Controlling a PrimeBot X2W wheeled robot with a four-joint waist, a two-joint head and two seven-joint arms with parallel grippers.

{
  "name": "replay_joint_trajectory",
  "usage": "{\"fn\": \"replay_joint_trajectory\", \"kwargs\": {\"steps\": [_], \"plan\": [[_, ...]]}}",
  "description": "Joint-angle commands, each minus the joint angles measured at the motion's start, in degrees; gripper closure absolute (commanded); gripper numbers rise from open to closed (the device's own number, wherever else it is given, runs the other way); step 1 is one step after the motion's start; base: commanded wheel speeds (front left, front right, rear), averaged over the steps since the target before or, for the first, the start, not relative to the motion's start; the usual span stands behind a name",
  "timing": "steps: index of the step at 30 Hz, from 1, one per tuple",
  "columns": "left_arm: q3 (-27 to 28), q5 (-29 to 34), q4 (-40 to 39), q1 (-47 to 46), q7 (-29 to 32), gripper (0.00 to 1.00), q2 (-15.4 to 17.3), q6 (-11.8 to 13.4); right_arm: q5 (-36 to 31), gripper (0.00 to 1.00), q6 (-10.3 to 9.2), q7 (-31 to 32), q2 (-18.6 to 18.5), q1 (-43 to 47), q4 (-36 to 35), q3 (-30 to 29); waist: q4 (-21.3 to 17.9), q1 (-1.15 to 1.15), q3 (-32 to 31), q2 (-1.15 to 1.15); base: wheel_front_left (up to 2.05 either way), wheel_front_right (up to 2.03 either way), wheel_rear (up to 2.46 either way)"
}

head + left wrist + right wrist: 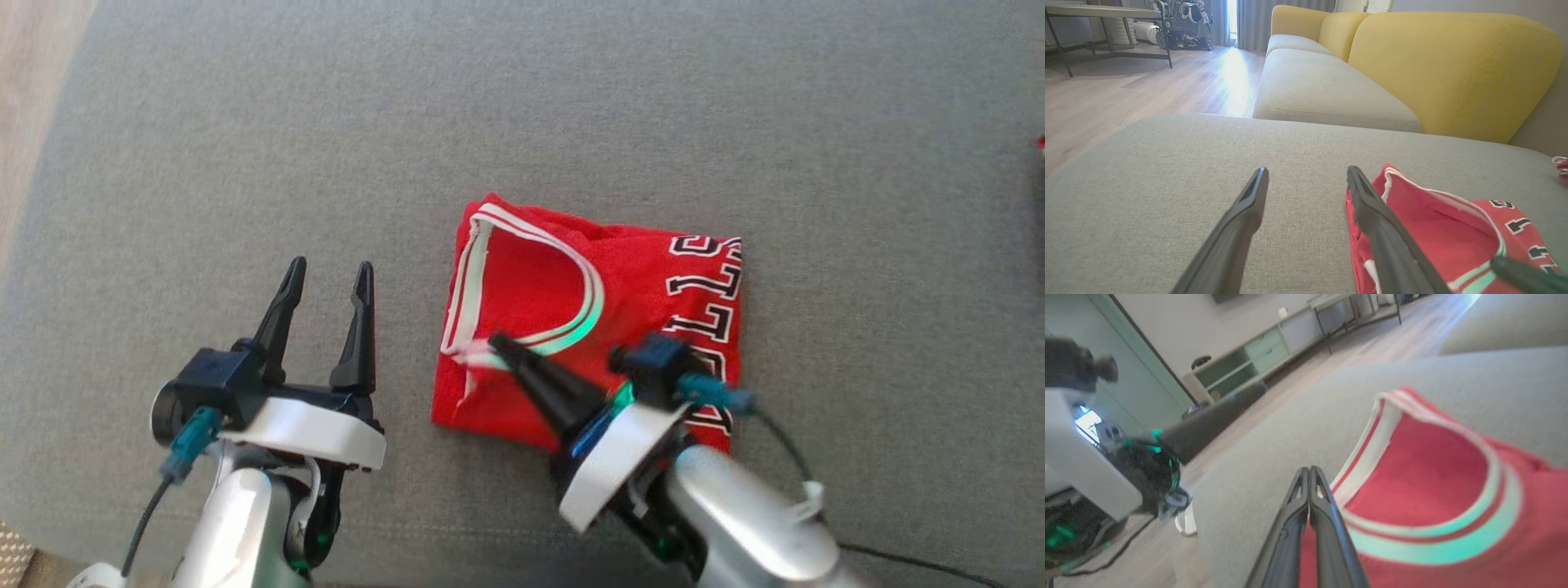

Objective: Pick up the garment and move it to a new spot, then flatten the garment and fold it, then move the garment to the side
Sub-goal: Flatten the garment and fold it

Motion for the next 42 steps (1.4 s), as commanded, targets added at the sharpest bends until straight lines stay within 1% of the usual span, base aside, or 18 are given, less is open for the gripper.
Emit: {"fn": "replay_joint_trajectory", "kwargs": {"steps": [1, 3, 4, 5, 6, 7, 11, 12, 14, 15, 19, 23, 30, 35, 42], "plan": [[2.18, 0.21, -1.74, -1.28, -0.7, 0.0, 0.27, 0.06, 0.32, 1.0, -0.04, -0.99, 0.61, -1.08, -2.69, -0.35, -0.57, 0.0, -0.6, 0.0, 0.0, 0.0, 0.0], [2.54, 0.37, -1.68, -0.81, -0.7, 0.0, 0.37, 0.13, 0.28, 1.0, -0.04, -2.05, -0.46, -0.51, -5.5, -2.95, -1.29, 0.0, -1.45, 0.0, 0.0, 0.0, 0.0], [2.75, 0.56, -1.66, -0.38, -0.7, 0.0, 0.43, 0.2, -0.13, 1.0, -0.04, -2.27, -1.79, 0.65, -8.32, -6.35, -1.96, 0.0, -2.23, 0.0, 0.0, 0.0, 0.0], [2.75, 0.56, -1.66, -0.38, -0.7, 0.0, 0.43, 0.2, -0.13, 1.0, -0.04, -2.27, -1.79, 0.65, -8.32, -6.35, -1.96, 0.0, -2.23, 0.0, 0.0, 0.0, 0.0], [2.87, 0.65, -1.64, -0.16, -0.7, 0.0, 0.48, 0.25, -0.69, 1.0, -0.04, -2.22, -2.48, 1.36, -9.67, -8.28, -2.32, 0.0, -2.65, 0.0, 0.0, 0.0, 0.0], [3.06, 0.79, -1.68, 0.18, -0.7, 0.0, 0.6, 0.31, -1.72, 1.0, -0.04, -1.87, -3.49, 3.22, -12.47, -12.58, -2.93, 0.0, -3.28, 0.0, 0.0, 0.0, 0.0], [3.73, 1.02, -2.12, 0.92, -0.7, 0.0, 0.98, 0.7, -5.19, 1.0, -0.04, -0.52, -4.54, 7.57, -17.13, -22.9, -4.1, 0.0, -4.48, 0.0, 0.0, 0.0, 0.0], [3.94, 1.09, -2.26, 1.12, -0.7, 0.0, 1.13, 0.84, -6.07, 0.91, -0.04, 0.07, -4.49, 8.74, -18.06, -25.47, -4.36, 0.0, -4.72, 0.0, 0.0, 0.0, 0.0], [4.33, 1.18, -2.57, 1.42, -0.7, 0.0, 1.42, 1.07, -8.06, 0.41, -0.04, 1.03, -4.32, 10.9, -19.96, -30.41, -4.72, 0.0, -5.0, 0.0, 0.0, 0.0, 0.0], [4.5, 1.25, -2.75, 1.55, -0.7, 0.0, 1.58, 1.19, -9.05, 0.0, -0.04, 1.56, -4.16, 11.9, -20.76, -32.68, -4.9, 0.0, -5.1, 0.0, 0.0, 0.0, 0.0], [4.97, 1.48, -3.42, 2.05, -0.7, 0.0, 2.13, 1.62, -12.65, 0.0, -0.04, 3.24, -3.58, 15.16, -23.24, -39.83, -5.38, 0.0, -5.38, 0.0, 0.0, 0.0, 0.0], [5.42, 1.64, -3.89, 3.25, -0.7, 0.0, 2.79, 2.11, -14.92, 0.0, -0.04, 4.61, -2.69, 17.65, -25.28, -43.29, -5.99, 0.0, -6.62, 0.0, 0.0, 0.0, 0.0], [5.4, 1.69, -5.02, 7.45, 0.05, 0.0, 3.72, 2.85, -17.48, 0.0, -0.04, 6.95, -2.13, 21.41, -26.96, -45.09, -7.0, 0.0, -10.56, 0.0, 0.0, 0.0, 0.0], [5.24, 1.46, -6.03, 10.04, 1.3, 0.0, 4.02, 3.36, -18.67, 0.0, -0.04, 8.12, -1.97, 24.16, -27.69, -46.38, -6.93, 0.0, -13.12, 0.0, 0.0, 0.0, 0.0], [5.72, 1.12, -6.26, 11.97, 2.58, 0.0, 4.87, 4.14, -19.3, 0.0, -0.04, 9.08, -1.19, 26.94, -28.38, -46.26, -6.72, 0.0, -15.12, 0.0, 0.0, 0.0, 0.0]]}}
